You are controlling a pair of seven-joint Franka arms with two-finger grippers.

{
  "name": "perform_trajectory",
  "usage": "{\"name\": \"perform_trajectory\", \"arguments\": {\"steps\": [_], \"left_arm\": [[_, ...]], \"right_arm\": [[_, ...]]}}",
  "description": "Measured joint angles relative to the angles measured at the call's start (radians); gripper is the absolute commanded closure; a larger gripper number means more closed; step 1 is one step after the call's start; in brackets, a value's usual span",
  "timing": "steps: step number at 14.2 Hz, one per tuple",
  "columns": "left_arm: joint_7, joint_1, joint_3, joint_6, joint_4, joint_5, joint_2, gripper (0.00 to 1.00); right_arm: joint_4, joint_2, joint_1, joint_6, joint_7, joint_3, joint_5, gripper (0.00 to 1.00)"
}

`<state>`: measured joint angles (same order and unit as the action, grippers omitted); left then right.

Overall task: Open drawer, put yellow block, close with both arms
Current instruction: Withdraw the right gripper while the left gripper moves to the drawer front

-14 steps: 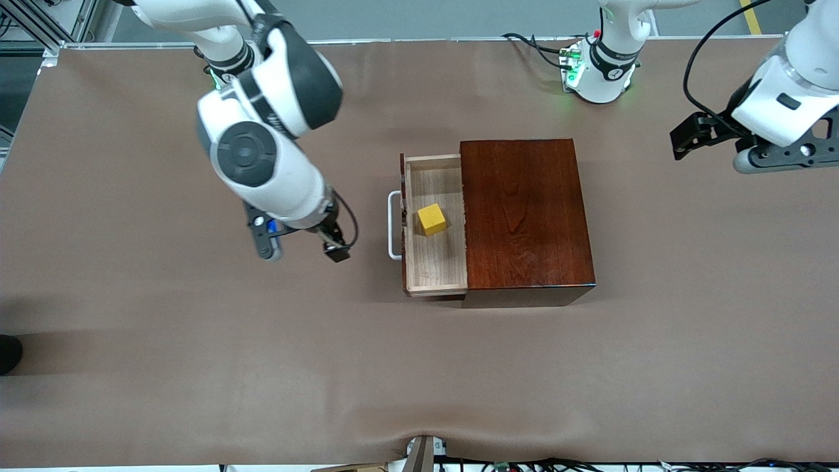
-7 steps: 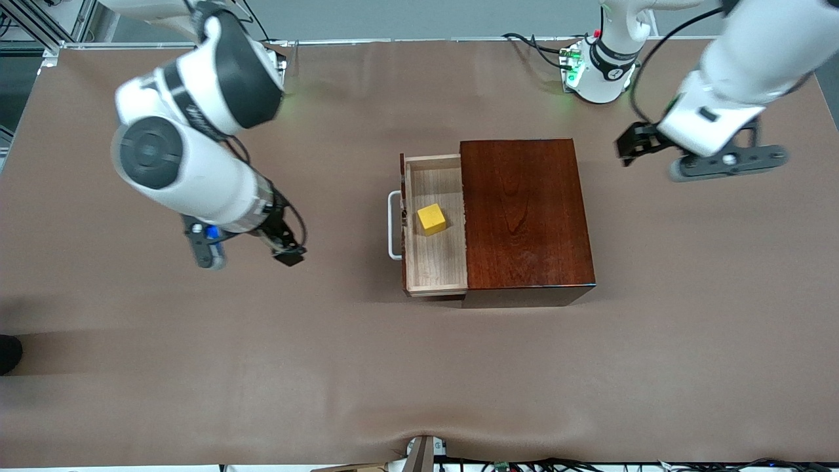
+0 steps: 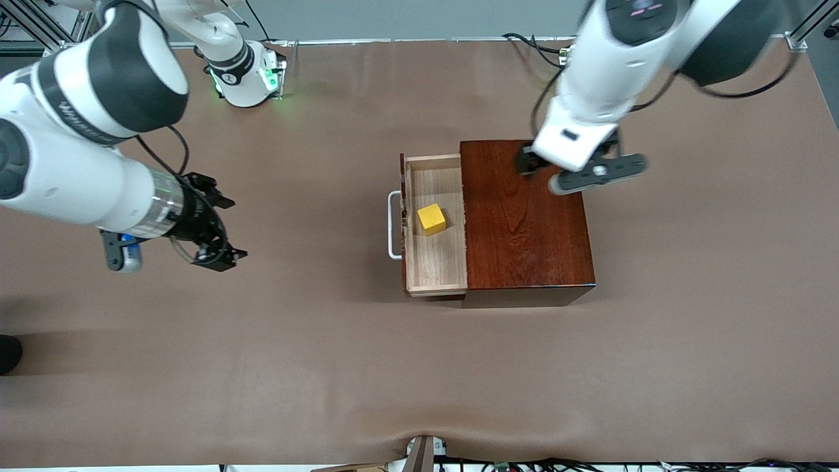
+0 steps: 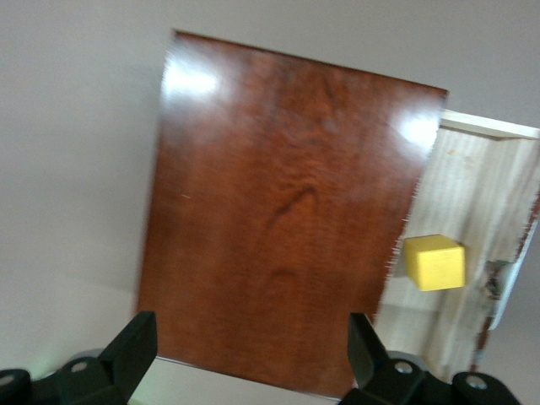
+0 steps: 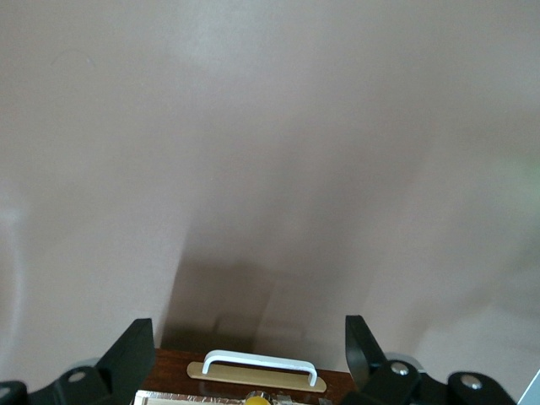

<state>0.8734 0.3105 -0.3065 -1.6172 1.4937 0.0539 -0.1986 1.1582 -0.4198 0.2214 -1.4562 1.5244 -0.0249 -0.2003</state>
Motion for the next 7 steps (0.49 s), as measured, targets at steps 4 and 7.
{"name": "perform_trajectory", "arguments": {"steps": [4,7], "left_arm": [[0.245,0.118,0.002,-0.078,-0.042,0.000,-0.105,0.00],[0.424,0.196,0.006,-0.186,-0.098,0.008,-0.198,0.00]], "right_arm": [[-0.024,0.012,-0.081,0.005,-0.007,-0.074,-0.001,0.00],[-0.030,0.024,-0.115,0.025,-0.066,-0.125,-0.003,0.00]]}}
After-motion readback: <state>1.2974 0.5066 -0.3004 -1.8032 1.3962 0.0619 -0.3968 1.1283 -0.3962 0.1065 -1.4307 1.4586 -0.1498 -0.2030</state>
